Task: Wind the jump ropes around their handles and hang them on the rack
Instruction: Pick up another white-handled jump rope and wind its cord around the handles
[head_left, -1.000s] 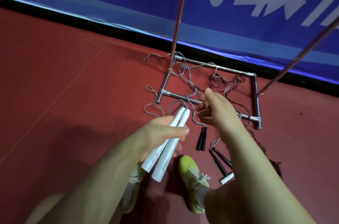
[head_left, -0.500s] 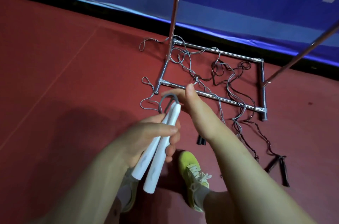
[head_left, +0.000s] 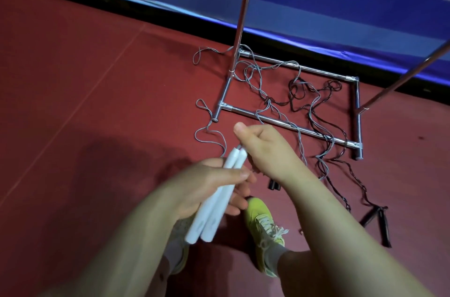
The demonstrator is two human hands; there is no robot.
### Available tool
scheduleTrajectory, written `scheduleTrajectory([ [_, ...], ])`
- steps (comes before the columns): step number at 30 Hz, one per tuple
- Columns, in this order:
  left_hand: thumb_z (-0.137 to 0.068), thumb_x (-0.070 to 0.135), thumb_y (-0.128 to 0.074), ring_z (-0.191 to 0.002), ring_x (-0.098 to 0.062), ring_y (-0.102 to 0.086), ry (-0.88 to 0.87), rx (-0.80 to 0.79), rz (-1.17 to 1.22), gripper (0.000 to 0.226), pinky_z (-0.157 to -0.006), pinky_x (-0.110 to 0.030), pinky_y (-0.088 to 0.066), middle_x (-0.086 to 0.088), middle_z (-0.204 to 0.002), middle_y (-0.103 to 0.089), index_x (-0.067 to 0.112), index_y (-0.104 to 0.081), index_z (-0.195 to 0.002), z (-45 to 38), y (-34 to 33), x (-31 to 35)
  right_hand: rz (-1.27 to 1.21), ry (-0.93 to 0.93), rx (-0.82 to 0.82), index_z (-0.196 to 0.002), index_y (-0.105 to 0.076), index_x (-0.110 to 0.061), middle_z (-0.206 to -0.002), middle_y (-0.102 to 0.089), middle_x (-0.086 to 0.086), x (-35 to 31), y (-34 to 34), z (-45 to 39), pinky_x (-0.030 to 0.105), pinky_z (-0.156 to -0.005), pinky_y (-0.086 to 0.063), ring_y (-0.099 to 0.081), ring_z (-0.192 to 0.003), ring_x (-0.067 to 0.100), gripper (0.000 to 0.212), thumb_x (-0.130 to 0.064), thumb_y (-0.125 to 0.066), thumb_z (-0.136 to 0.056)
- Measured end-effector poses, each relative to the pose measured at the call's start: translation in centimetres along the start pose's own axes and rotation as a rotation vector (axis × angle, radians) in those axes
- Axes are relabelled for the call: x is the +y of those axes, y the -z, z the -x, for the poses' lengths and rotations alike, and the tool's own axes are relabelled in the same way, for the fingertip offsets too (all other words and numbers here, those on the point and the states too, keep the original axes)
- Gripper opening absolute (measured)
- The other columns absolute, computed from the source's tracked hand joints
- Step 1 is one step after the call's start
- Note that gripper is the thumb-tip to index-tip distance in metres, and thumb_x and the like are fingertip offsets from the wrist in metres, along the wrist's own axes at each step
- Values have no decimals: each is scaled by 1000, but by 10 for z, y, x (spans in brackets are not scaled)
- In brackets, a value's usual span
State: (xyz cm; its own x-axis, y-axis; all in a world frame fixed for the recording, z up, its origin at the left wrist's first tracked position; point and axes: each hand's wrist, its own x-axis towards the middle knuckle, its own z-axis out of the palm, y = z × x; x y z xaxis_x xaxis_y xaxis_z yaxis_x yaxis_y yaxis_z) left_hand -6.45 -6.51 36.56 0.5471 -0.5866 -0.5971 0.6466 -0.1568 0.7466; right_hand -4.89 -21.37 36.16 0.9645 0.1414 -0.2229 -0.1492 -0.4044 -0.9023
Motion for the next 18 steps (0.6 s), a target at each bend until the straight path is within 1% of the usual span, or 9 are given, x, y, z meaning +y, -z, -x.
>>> scheduleTrajectory([
  [1, -83, 21, -67, -57, -17, -63, -17, 27, -4, 14, -66, -33, -53, -2, -62, -64, 8, -66, -84, 3, -4, -1, 42, -5, -12, -50, -38, -21, -42, -34, -8, 1, -2, 1, 29, -49, -28, -31, -42, 9, 53, -52, -46, -93],
  [3, -91, 23, -55, -54, -15, -61, -47, 60, -7, 20, -62, -30, -51, 0, -58, -63, 8, -65, -82, 2, -4, -5, 98, -47, -56, -57, -45, -13, -45, -41, -3, 4, -3, 0, 29, -52, -32, -37, -45, 12, 58, -57, -37, -95],
  [5, -88, 28, -58, -47, -13, -53, -31, 34, 49, 23, -50, -24, -47, 0, -56, -58, 9, -65, -77, 5, 1, -1, 87, -88, -131, -62, -48, -5, -48, -44, 3, 9, -1, -1, 28, -53, -35, -41, -45, 14, 73, -68, -24, -91],
  [7, -80, 26, -65, -44, -12, -48, -41, -15, 134, 17, -45, -21, -43, 1, -54, -52, 14, -68, -68, 10, 9, 4, 26, -95, -198, -66, -50, 3, -51, -49, 11, 11, 1, 1, 25, -52, -37, -45, -44, 18, 87, -75, -17, -83],
  [8, -76, 24, -62, -44, -11, -46, -69, -32, 190, 16, -44, -21, -42, 2, -54, -50, 17, -69, -65, 10, 14, 4, 34, -74, -208, -67, -52, 4, -51, -51, 13, 13, 2, 2, 24, -53, -38, -48, -45, 17, 89, -75, -14, -81],
  [10, -74, 22, -56, -44, -10, -45, -111, -24, 300, 18, -43, -21, -43, 4, -54, -47, 19, -70, -63, 10, 22, 7, 97, -30, -202, -72, -55, 7, -49, -53, 8, 15, 3, 3, 19, -56, -37, -50, -47, 12, 92, -72, -10, -82],
  [12, -74, 20, -55, -45, -9, -44, -147, -10, 352, 18, -44, -22, -43, 5, -55, -46, 19, -71, -65, 8, 25, 9, 137, 5, -197, -77, -56, 9, -53, -52, 4, 17, 2, 3, 25, -60, -37, -47, -53, 12, 95, -74, -9, -79],
  [14, -76, 20, -54, -45, -9, -44, -179, -13, 388, 20, -45, -22, -43, 4, -56, -46, 18, -73, -70, 8, 25, 9, 151, -1, -212, -77, -57, 5, -58, -50, -1, 18, 1, 4, 33, -65, -38, -44, -58, 12, 92, -75, -11, -76],
  [18, -77, 20, -55, -47, -9, -42, -194, -3, 354, 32, -46, -23, -41, 3, -60, -46, 9, -68, -104, 8, 31, 7, 131, 11, -289, -62, -58, -27, -49, -50, -14, 10, -2, 10, 16, -57, -34, -44, -51, 1, 58, -57, -16, -88],
])
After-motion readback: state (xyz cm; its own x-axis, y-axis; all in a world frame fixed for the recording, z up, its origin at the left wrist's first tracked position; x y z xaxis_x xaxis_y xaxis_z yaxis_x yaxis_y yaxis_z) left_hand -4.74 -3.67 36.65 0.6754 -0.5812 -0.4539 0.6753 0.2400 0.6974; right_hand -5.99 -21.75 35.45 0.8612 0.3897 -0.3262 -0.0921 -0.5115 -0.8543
